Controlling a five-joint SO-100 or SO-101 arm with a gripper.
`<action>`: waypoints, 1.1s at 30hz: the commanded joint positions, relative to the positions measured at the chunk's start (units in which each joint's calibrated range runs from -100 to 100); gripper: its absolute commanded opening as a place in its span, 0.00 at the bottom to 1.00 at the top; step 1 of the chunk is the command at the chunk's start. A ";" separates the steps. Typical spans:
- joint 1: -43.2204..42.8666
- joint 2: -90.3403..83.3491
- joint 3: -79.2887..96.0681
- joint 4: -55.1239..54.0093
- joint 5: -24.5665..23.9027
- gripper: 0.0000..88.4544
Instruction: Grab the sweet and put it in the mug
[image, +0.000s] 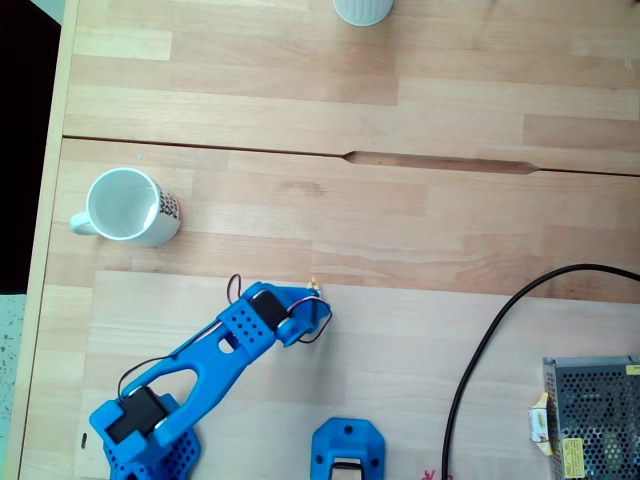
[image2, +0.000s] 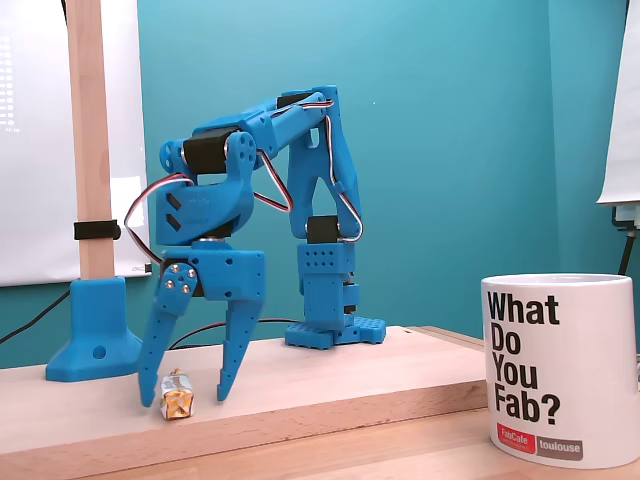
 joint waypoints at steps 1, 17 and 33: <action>-0.05 -0.42 -3.52 -0.22 -0.05 0.27; -0.12 0.36 -4.24 -0.54 0.39 0.14; -9.64 -14.01 -5.31 0.02 0.24 0.07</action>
